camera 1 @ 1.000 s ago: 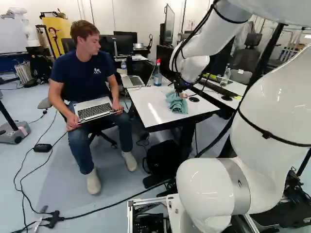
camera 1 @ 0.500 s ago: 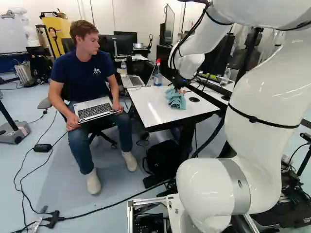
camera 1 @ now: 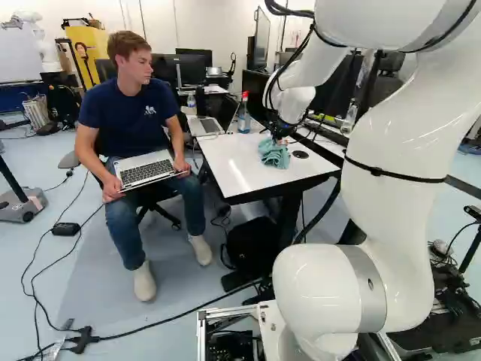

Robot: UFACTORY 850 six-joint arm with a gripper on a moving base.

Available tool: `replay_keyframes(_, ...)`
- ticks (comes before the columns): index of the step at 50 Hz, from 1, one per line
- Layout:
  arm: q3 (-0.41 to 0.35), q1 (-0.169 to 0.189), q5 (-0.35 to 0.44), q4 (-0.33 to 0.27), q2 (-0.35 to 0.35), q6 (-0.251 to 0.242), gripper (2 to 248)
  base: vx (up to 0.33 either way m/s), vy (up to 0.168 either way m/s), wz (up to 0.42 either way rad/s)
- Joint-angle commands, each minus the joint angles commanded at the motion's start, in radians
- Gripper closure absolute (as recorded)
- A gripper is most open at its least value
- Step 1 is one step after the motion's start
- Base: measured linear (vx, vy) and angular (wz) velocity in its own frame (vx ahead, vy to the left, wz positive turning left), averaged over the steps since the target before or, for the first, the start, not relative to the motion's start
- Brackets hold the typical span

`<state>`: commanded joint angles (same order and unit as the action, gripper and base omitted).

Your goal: Clean the table with the green towel

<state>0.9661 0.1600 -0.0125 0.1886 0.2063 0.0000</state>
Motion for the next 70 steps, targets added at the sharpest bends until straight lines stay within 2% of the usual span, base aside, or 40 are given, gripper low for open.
replay_keyframes(29, 0.012, 0.0, 0.0, 0.0, 0.072, 0.0, 228, 0.0, 0.0, 0.0)
replay_keyframes(48, 0.013, 0.0, -0.007, 0.0, 0.076, 0.0, 228, 0.0, 0.0, 0.0)
replay_keyframes(70, 0.013, 0.0, -0.054, 0.0, 0.076, 0.0, 228, 0.0, 0.0, 0.0)
